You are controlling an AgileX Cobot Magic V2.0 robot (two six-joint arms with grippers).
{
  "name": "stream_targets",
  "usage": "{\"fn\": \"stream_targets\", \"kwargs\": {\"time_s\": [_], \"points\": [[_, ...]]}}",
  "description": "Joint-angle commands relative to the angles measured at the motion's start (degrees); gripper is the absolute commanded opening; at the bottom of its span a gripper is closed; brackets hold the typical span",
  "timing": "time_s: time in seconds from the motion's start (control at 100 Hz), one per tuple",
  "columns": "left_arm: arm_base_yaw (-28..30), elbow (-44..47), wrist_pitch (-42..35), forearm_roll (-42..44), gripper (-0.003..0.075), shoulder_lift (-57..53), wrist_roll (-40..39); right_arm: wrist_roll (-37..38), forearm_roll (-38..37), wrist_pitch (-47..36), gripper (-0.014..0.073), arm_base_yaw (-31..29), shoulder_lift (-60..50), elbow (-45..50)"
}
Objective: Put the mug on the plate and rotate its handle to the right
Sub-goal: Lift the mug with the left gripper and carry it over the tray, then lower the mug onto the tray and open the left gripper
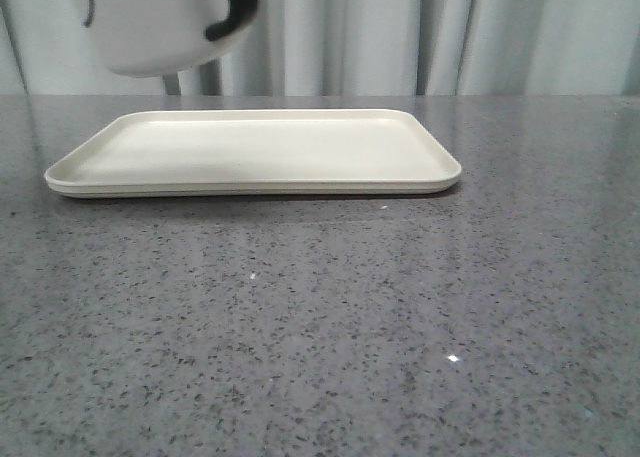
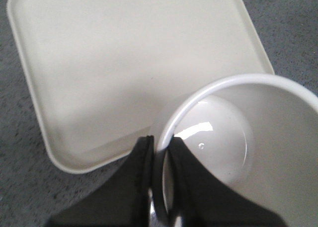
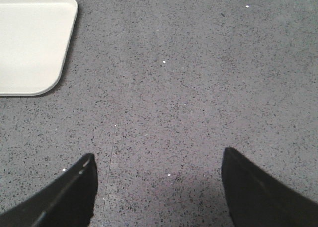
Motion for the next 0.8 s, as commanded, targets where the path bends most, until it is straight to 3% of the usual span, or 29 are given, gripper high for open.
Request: {"fn": "stream_targets", "kwargs": {"time_s": [0.0, 0.31, 0.79], "points": [[-2.18, -5.8, -3.75, -1.13, -0.002, 2.82, -0.55, -0.13, -0.11, -4.12, 0.0531, 0.11, 0.81, -1.87], [-3.85, -15.25, -2.06, 2.35, -0.002, 13.97, -3.23, -0.13, -0.11, -3.63, 0.0531, 0.11, 0.81, -1.87], [-4.7, -17.47, -1.65, 6.09, -0.002, 20.29, -3.61, -0.13, -0.11, -3.68, 0.0531, 0.11, 0.81, -1.87]]}}
